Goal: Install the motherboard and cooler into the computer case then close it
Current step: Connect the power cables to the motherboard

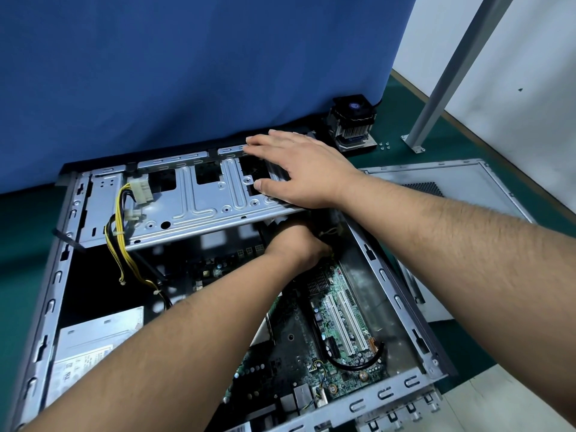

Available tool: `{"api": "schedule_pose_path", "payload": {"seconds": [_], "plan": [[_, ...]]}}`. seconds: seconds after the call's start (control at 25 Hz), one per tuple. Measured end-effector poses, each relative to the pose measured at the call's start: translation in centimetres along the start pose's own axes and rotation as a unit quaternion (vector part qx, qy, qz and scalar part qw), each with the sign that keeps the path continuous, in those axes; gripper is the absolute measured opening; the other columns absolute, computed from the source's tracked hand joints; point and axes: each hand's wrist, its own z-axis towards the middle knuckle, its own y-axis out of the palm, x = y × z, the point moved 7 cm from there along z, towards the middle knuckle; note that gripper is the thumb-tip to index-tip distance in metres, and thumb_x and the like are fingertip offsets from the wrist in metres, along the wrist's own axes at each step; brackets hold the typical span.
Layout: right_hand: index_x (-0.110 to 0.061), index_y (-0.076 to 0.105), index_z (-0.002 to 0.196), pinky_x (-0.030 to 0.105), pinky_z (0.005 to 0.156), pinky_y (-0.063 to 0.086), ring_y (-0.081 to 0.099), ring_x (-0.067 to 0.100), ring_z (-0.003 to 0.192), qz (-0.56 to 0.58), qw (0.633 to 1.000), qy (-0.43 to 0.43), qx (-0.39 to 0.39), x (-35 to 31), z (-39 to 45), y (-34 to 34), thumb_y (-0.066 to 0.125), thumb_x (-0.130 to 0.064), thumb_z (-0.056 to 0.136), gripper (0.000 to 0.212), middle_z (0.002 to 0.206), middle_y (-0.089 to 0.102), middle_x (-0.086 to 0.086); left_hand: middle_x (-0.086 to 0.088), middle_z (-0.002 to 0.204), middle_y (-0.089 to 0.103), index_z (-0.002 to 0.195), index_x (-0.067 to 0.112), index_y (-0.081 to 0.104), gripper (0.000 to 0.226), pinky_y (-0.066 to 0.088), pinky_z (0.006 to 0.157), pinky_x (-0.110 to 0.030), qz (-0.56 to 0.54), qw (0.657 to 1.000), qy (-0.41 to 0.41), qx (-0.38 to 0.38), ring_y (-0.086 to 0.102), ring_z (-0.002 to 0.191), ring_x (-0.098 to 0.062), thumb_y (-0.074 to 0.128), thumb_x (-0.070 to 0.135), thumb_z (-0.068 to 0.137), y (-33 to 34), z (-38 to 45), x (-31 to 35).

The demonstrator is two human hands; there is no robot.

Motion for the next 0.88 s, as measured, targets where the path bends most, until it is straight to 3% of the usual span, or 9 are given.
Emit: {"api": "schedule_pose_path", "payload": {"seconds": [0.16,0.36,0.64,0.76,0.88], "plan": [[-0.042,0.031,0.157,0.045,0.125,0.019,0.018,0.011,0.155,-0.003,1.000,-0.002,-0.003,-0.03,0.06,0.07,0.039,-0.067,0.092,0.070,0.165,0.024,-0.023,-0.009,0.118,0.070,0.122,0.014,0.069,0.046,0.045,0.078,-0.028,0.022,1.000,-0.002,-0.015,0.064,0.104,-0.029,0.081,0.029,0.081,0.36,0.39,0.07],[-0.041,0.030,0.158,0.045,0.126,0.018,0.017,0.011,0.155,-0.005,1.000,-0.001,-0.006,-0.08,-0.01,-0.01,0.042,-0.065,0.095,0.068,0.165,0.023,-0.023,-0.014,0.129,0.064,0.130,0.013,0.065,0.048,0.039,0.085,-0.030,0.033,0.999,0.030,-0.016,0.058,0.116,-0.033,0.075,0.027,0.085,0.06,0.23,0.90],[-0.041,0.030,0.158,0.041,0.127,0.015,0.017,0.011,0.155,-0.007,1.000,-0.002,-0.005,-0.11,-0.11,-0.07,0.043,-0.063,0.096,0.067,0.166,0.022,-0.021,-0.010,0.118,0.068,0.124,0.016,0.069,0.041,0.044,0.077,-0.027,0.044,0.997,-0.018,-0.057,0.064,0.105,-0.029,0.075,0.031,0.086,0.46,0.37,0.19],[-0.041,0.030,0.158,0.041,0.127,0.014,0.017,0.011,0.155,-0.006,1.000,-0.002,-0.005,-0.12,-0.09,-0.09,0.043,-0.063,0.096,0.067,0.166,0.022,-0.022,-0.008,0.122,0.068,0.127,0.018,0.067,0.046,0.050,0.084,-0.029,0.042,0.997,-0.014,-0.058,0.064,0.107,-0.028,0.076,0.033,0.085,0.45,0.32,0.30],[-0.042,0.029,0.158,0.041,0.127,0.013,0.016,0.011,0.155,-0.005,1.000,0.000,-0.007,-0.05,-0.16,-0.05,0.043,-0.063,0.096,0.067,0.166,0.022,-0.022,-0.009,0.134,0.063,0.136,0.017,0.062,0.054,0.049,0.099,-0.033,0.054,0.997,-0.003,-0.053,0.060,0.119,-0.030,0.077,0.031,0.086,0.39,0.56,0.59]]}}
